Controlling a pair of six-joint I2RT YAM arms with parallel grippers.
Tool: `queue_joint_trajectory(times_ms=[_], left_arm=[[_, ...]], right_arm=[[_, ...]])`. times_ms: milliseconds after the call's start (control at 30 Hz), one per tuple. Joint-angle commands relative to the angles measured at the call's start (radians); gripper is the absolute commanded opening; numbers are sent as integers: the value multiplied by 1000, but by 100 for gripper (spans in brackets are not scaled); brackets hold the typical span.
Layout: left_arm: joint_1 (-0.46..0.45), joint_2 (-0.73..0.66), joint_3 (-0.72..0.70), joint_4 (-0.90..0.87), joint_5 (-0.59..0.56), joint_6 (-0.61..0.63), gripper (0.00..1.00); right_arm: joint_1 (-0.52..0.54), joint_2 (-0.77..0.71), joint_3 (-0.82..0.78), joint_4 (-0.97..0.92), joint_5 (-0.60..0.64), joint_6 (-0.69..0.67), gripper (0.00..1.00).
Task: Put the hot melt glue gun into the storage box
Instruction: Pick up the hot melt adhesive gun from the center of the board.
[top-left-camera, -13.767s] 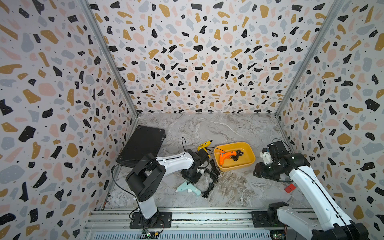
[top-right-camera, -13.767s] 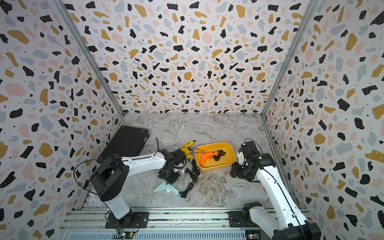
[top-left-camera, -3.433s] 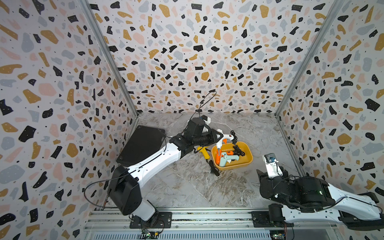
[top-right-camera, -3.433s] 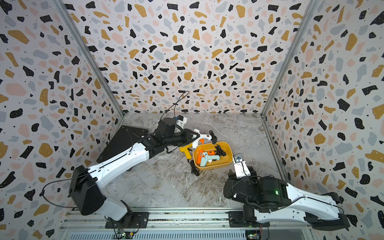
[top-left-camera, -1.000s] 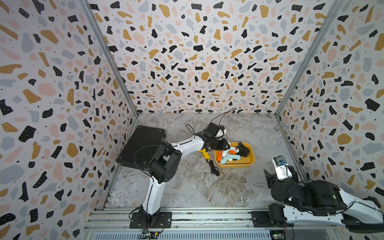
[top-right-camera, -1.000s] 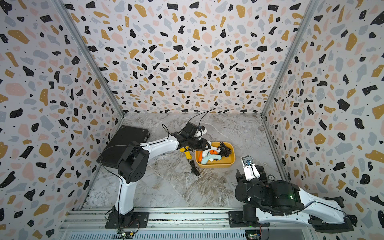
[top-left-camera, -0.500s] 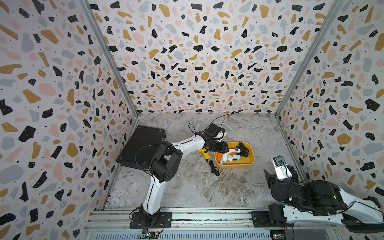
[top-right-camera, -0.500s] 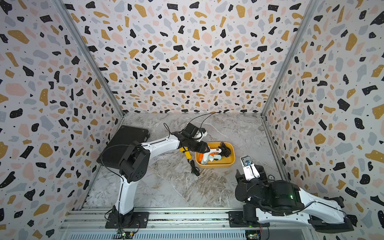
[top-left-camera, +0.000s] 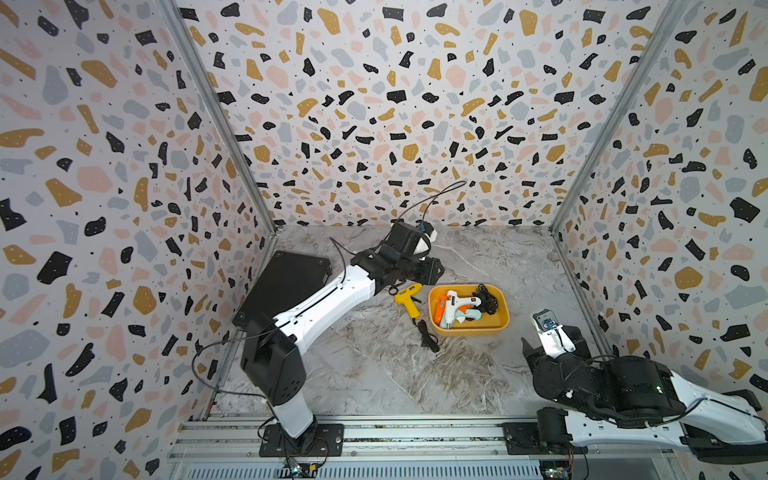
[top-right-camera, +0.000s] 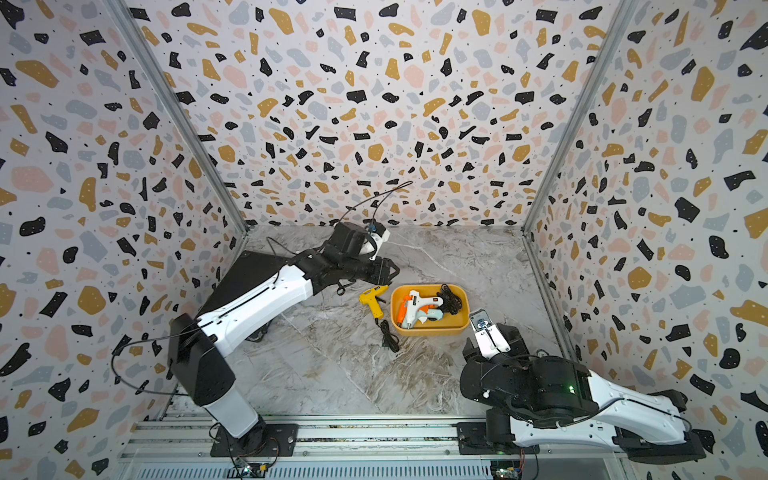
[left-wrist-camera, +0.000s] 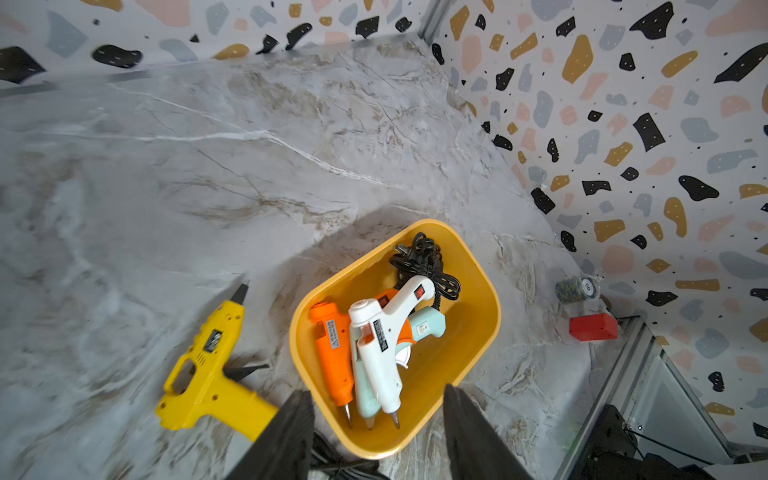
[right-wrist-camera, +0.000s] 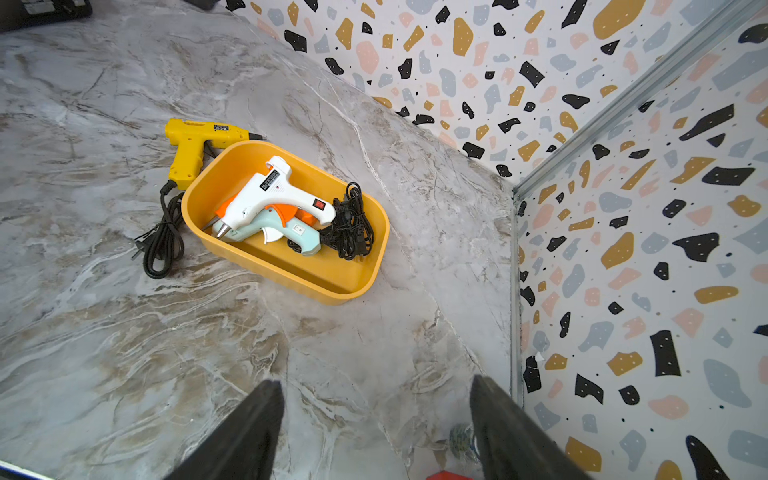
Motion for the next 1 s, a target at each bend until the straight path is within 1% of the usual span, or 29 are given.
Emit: queue_joint_trajectory(times_ms=[0,133,233,333,400,467,567,667,833,967], left_arm=[[41,-72,-139,-88,-114,-31,52],[103,-191,-298,-133,-159,-112,52],[145,-234,-374,-183,-163,-180,51],[148,-233,-414,-178,-132,-246,51],[146,-212,-431,-151,-115,-309,51],[140,-179,-440,-111,-115,-370,53],[124,-106,-404,-87,-138,-423,55],[94,-6,-312,-108,-181,-448,59],[33,160,-149,-165,-243,-475,60],[18,226,-94,-204,-272,-503,61]], right_arm=[[-4,23,-16,63,-38,-55,76],[-11,95,-26,141,-123,-124,76],[-42,154,-19,201,-202,-181,77],[-91,188,-17,253,-273,-219,77],[-108,195,-21,274,-290,-227,77],[-118,197,-19,284,-299,-229,77],[-124,195,-16,284,-311,-228,77],[-125,187,-18,281,-323,-214,77],[-127,171,-14,277,-328,-198,77],[-127,163,3,237,-319,-171,77]])
